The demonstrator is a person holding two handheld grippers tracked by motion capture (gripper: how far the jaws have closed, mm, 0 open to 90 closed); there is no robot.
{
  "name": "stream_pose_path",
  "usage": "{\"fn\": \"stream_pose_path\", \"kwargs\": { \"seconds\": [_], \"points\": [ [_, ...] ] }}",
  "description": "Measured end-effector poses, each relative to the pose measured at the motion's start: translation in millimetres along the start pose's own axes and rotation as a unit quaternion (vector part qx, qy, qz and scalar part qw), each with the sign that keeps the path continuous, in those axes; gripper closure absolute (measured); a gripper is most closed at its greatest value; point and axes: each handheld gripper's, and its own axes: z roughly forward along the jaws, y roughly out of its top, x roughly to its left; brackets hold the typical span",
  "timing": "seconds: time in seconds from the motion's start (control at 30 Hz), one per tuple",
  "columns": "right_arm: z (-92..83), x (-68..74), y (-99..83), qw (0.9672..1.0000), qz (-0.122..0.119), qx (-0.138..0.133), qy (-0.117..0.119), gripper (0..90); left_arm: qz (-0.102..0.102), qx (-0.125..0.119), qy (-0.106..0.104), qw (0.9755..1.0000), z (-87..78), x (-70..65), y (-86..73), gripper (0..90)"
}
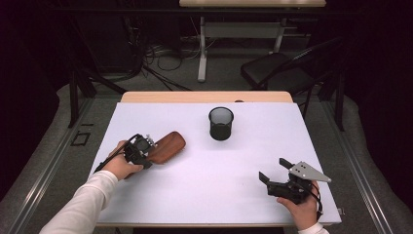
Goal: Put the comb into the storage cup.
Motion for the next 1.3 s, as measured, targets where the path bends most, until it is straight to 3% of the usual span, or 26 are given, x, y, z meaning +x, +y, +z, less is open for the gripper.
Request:
{"fn": "stream_pose_path", "kwargs": {
  "seconds": [0.27, 0.87, 1.17, 1.3],
  "points": [
    [0.4, -0.5, -0.2, 1.0000, 0.001, 0.001, 0.000, 8.4, 0.004, 0.008, 0.005, 0.9999, -0.2, -1.2, 1.1, 71.1],
    [0.7, -0.6, -0.8, 1.0000, 0.003, 0.003, 0.000, 8.5, 0.010, 0.009, -0.006, 0.9999, 0.1, 2.7, 1.1, 72.2],
    [0.9, -0.1, -0.9, 1.0000, 0.002, 0.004, 0.000, 8.7, 0.000, -0.003, -0.002, 1.0000, 0.0, 0.5, -0.7, 72.3],
    [1.1, -0.1, -1.2, 1.0000, 0.002, 0.004, 0.000, 8.7, -0.012, -0.016, -0.014, 0.9997, -0.4, 2.6, -2.8, 72.3]
  ]
}}
